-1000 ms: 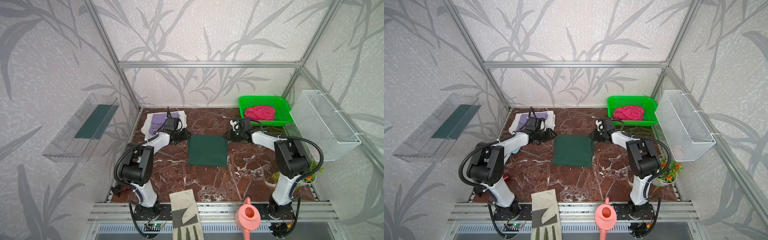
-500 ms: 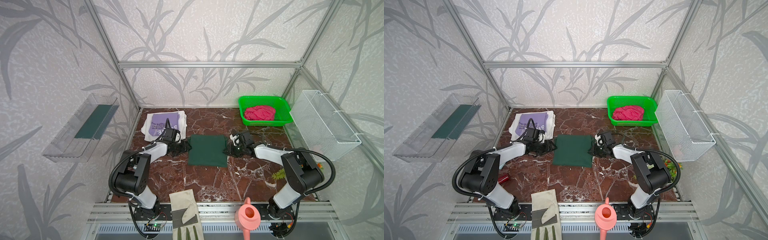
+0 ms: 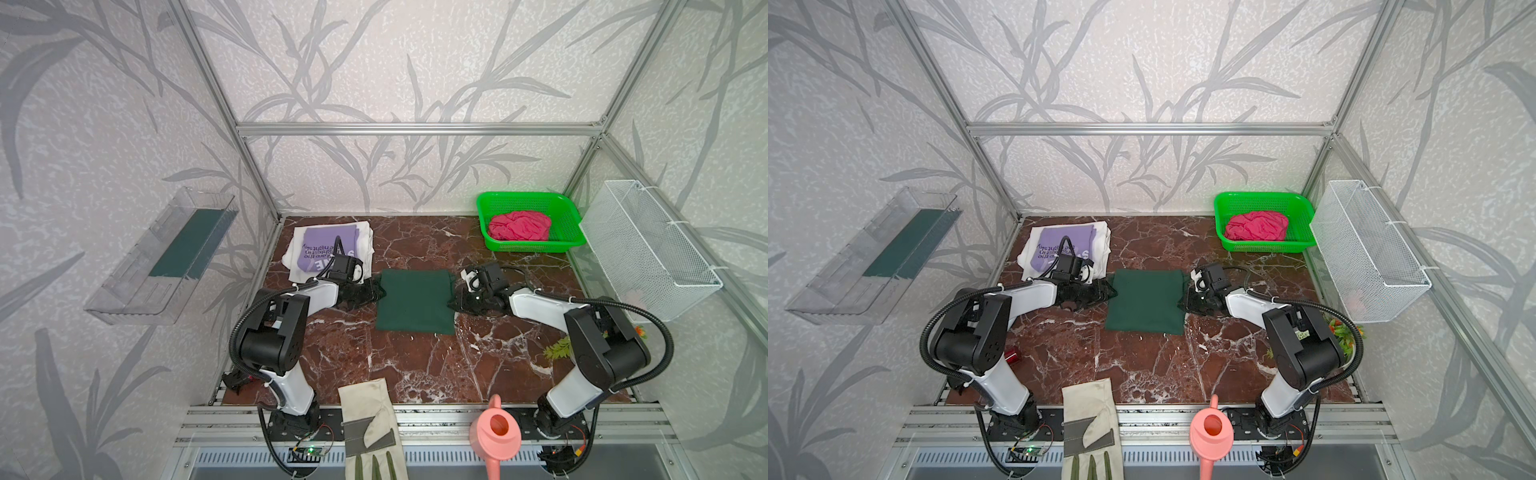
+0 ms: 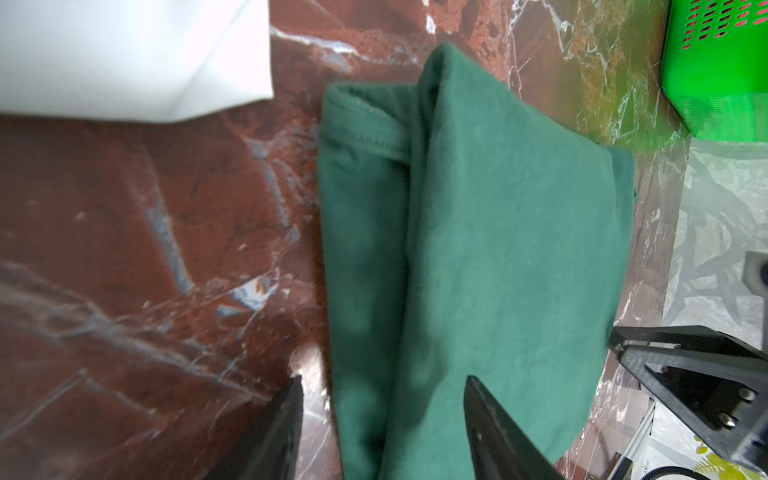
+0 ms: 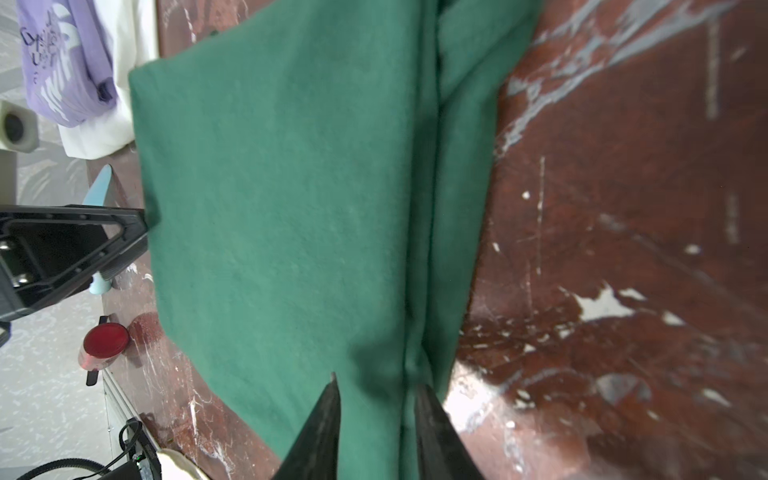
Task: Fold and stack the t-shirts
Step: 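Grasp the folded shirt's far corners with both grippers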
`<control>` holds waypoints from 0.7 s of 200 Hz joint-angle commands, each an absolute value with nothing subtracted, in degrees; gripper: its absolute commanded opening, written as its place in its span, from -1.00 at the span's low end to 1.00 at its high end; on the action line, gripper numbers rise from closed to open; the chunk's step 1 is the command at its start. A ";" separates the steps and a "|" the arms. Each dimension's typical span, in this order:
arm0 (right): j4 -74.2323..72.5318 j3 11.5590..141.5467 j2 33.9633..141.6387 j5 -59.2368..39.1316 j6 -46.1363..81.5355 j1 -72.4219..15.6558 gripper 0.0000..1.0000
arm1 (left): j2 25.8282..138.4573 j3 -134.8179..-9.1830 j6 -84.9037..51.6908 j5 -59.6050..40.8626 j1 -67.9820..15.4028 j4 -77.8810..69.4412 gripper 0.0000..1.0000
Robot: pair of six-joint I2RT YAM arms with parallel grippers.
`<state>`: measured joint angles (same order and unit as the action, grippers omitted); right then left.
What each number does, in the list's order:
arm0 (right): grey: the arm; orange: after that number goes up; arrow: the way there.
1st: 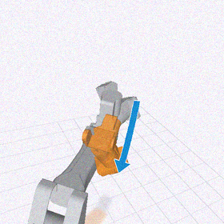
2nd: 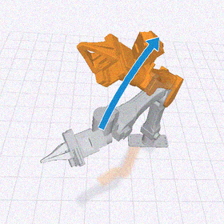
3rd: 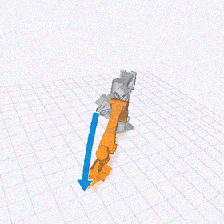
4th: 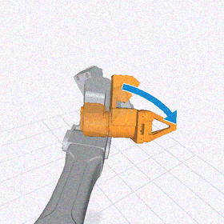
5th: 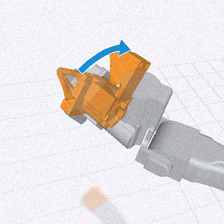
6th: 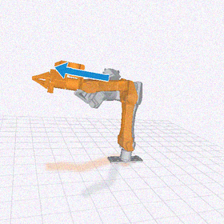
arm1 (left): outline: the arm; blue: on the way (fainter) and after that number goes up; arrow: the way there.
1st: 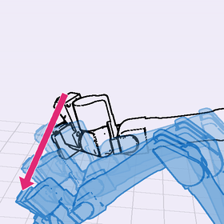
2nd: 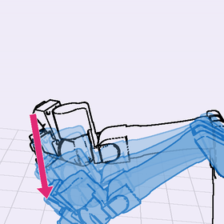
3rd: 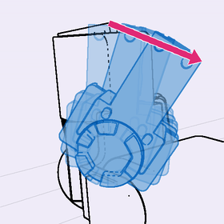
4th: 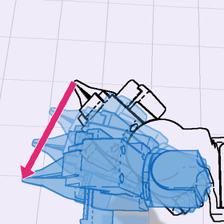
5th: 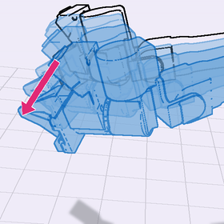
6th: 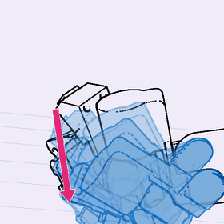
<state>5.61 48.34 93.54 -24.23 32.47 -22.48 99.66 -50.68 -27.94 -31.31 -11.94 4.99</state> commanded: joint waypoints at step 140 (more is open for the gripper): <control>4.00 54.33 104.85 -25.93 31.73 -22.85 -0.37 | 106.43 -51.64 -28.24 -35.79 -11.86 4.10 0.21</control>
<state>4.54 55.20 104.01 -25.45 31.66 -22.68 103.07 -52.42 -28.05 -35.68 -11.88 1.54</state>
